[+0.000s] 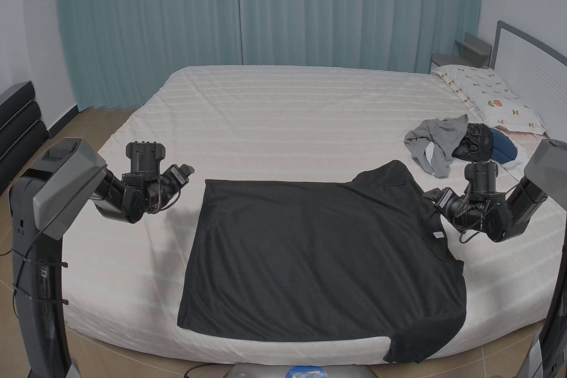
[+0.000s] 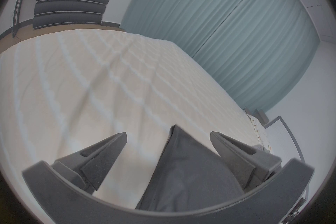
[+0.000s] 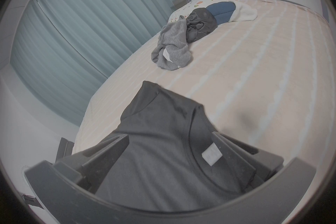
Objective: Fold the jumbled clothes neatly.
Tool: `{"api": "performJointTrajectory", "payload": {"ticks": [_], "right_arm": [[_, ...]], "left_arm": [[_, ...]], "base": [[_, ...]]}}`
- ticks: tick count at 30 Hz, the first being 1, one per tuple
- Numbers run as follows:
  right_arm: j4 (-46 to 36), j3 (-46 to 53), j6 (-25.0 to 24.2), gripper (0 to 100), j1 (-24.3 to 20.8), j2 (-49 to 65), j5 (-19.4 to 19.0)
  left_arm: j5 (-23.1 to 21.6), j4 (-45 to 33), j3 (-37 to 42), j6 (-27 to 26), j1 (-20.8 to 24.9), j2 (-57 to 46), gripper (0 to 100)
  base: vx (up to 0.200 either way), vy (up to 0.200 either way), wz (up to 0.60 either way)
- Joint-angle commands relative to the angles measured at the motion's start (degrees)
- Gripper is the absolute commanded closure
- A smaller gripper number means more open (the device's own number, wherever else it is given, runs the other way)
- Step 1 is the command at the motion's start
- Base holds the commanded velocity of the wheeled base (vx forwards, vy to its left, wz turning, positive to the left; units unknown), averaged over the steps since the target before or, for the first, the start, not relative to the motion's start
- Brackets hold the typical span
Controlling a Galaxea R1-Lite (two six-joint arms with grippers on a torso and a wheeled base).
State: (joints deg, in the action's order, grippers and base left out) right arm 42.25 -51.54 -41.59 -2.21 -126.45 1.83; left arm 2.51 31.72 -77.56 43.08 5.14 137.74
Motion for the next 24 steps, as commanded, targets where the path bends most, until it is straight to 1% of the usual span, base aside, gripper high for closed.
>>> {"api": "performJointTrajectory", "payload": {"ticks": [1, 3, 4, 5, 7, 9, 10, 11, 16, 19, 24], "right_arm": [[1.17, 24.38, -2.97, 0, -4.74, 20.72, -0.07], [1.17, 26.93, -2.79, 0, -5.88, 22.21, 0.02], [1.17, 26.93, -2.79, 0, -5.88, 22.21, 0.02], [1.08, 29.04, -3.32, 0, -7.29, 23.71, -0.16], [1.17, 31.15, -3.32, 0, -7.99, 24.24, -0.25], [1.25, 32.91, -3.23, 0, -8.69, 24.24, -0.16], [1.25, 32.91, -3.23, 0, -8.69, 24.24, -0.16], [1.78, 33.26, -3.49, 0, -8.87, 24.24, -0.77], [2.48, 34.49, -3.76, 0, -8.08, 22.57, -1.92], [2.57, 34.49, -3.76, 0, -8.16, 21.34, -2.18], [2.57, 34.67, -3.76, 0, -7.90, 21.07, -2.18]], "left_arm": [[-2.60, 13.46, 34.75, -0.37, -0.31, -18.39, 0], [-2.51, 17.15, 39.68, -0.54, 0.13, -18.74, 0], [-2.51, 17.15, 39.68, -0.54, 0.13, -18.74, 0], [-2.51, 20.93, 43.81, -0.45, 1.45, -18.83, 0], [-2.60, 24.00, 47.67, -0.37, 1.97, -18.91, 0], [-2.69, 27.08, 51.54, -0.19, 3.56, -18.65, 0], [-2.69, 27.08, 51.54, -0.19, 3.56, -18.65, 0], [-2.86, 29.63, 54.70, -0.45, 4.26, -18.12, 0], [-3.74, 35.08, 58.75, -0.37, 4.70, -15.57, 0], [-3.74, 36.57, 59.80, -0.37, 4.61, -14.43, 0], [-4.01, 38.50, 60.51, -0.10, 4.35, -13.46, 0]], "base": [[0.000, 0.000, 0.00], [0.000, 0.000, 0.00], [0.000, 0.000, 0.00], [0.000, 0.000, 0.00], [0.000, 0.000, 0.00], [-0.200, 0.000, 0.00], [-0.200, 0.000, 0.00], [-0.200, 0.000, 0.00], [-0.200, 0.000, 0.00], [-0.200, 0.000, 0.00], [0.000, 0.000, 0.00]]}}
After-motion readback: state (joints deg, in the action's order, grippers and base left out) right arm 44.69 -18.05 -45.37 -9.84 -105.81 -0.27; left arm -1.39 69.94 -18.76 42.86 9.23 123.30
